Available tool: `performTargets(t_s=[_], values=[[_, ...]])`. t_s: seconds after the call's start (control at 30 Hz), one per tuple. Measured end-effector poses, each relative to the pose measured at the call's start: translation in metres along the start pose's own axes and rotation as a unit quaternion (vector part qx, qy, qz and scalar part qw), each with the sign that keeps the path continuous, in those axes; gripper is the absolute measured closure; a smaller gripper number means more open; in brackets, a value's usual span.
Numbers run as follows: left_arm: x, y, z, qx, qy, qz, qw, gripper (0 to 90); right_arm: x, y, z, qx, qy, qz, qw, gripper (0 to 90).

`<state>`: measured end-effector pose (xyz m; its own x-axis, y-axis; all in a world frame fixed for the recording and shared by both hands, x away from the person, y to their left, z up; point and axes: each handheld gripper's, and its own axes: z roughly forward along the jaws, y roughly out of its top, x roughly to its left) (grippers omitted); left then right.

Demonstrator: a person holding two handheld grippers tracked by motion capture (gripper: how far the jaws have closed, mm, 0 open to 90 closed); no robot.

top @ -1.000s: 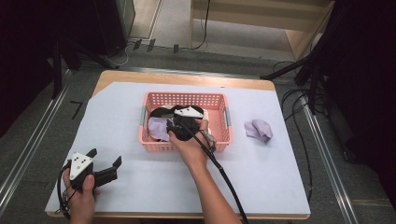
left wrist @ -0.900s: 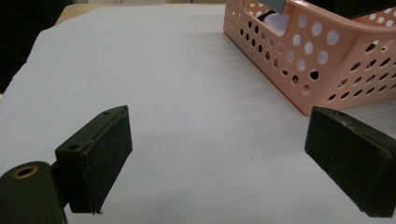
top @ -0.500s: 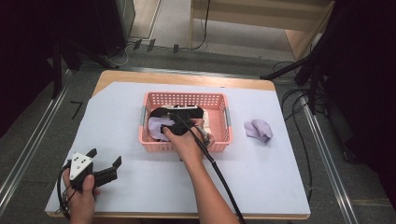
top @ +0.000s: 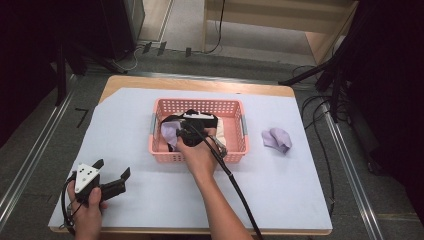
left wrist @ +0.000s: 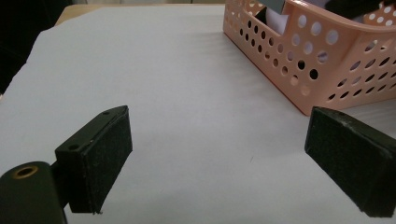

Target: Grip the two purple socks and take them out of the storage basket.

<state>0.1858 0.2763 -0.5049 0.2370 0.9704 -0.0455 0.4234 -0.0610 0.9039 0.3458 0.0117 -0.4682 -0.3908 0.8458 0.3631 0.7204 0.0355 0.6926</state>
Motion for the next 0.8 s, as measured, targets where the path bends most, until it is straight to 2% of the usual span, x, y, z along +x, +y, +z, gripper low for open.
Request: performTargets(t_s=[0.07,0.1,0.13,0.23,0.27,0.3,0.33,0.37,0.4,0.43,0.57,0.6,0.63,0.67,0.73,0.77,0.8], values=[[0.000,0.000,0.000,-0.001,0.000,-0.001,1.0000,8.3,-0.002,0.001,-0.012,-0.052,0.012,-0.006,0.9986,87.7],[0.000,0.000,0.000,-0.001,0.000,-0.001,1.0000,8.3,-0.002,0.001,-0.012,-0.052,0.012,-0.006,0.9986,87.7],[0.000,0.000,0.000,0.000,0.000,-0.001,1.0000,8.3,-0.003,0.001,-0.020,-0.083,0.021,-0.012,0.9963,87.7],[0.000,0.000,0.000,0.001,0.000,0.000,1.0000,8.2,-0.004,0.000,-0.028,-0.114,0.027,-0.030,0.9927,87.7],[0.000,0.000,0.000,0.001,0.000,0.001,1.0000,8.2,-0.004,0.000,-0.028,-0.114,0.027,-0.030,0.9927,87.7],[0.000,0.000,0.000,0.001,0.001,0.001,1.0000,8.3,-0.004,0.000,-0.031,-0.125,0.026,-0.033,0.9913,87.7],[0.000,0.000,0.000,0.002,0.001,0.001,1.0000,8.2,-0.005,-0.001,-0.035,-0.147,0.027,-0.040,0.9880,87.7],[0.000,0.000,0.000,0.002,0.001,0.002,1.0000,8.2,-0.005,-0.001,-0.035,-0.147,0.027,-0.040,0.9880,87.7],[0.000,0.000,0.000,0.001,0.001,0.001,1.0000,8.3,-0.006,-0.001,-0.039,-0.161,0.026,-0.043,0.9857,87.7],[0.000,0.000,0.000,0.001,0.001,0.001,1.0000,8.3,-0.006,-0.001,-0.039,-0.161,0.026,-0.043,0.9857,87.7],[0.000,0.000,0.000,0.000,0.002,0.002,1.0000,8.3,-0.009,0.001,-0.047,-0.189,0.028,-0.059,0.9797,87.7],[0.000,0.000,0.000,0.000,0.002,0.002,1.0000,8.3,-0.010,0.003,-0.053,-0.200,0.029,-0.062,0.9774,87.6],[-0.001,0.000,0.000,0.000,0.002,0.002,1.0000,8.3,-0.010,0.003,-0.053,-0.200,0.029,-0.062,0.9774,87.6],[-0.001,0.000,0.000,0.000,0.002,0.002,1.0000,8.3,-0.012,0.005,-0.057,-0.210,0.027,-0.067,0.9749,87.7],[-0.001,0.000,0.000,0.000,0.003,0.002,1.0000,8.3,-0.013,0.005,-0.059,-0.215,0.027,-0.069,0.9739,87.6],[-0.001,0.000,0.000,0.000,0.003,0.002,1.0000,8.3,-0.017,0.007,-0.063,-0.227,0.021,-0.073,0.9709,87.6],[-0.001,0.000,0.000,0.000,0.003,0.002,1.0000,8.3,-0.018,0.008,-0.065,-0.230,0.020,-0.074,0.9701,87.6]])
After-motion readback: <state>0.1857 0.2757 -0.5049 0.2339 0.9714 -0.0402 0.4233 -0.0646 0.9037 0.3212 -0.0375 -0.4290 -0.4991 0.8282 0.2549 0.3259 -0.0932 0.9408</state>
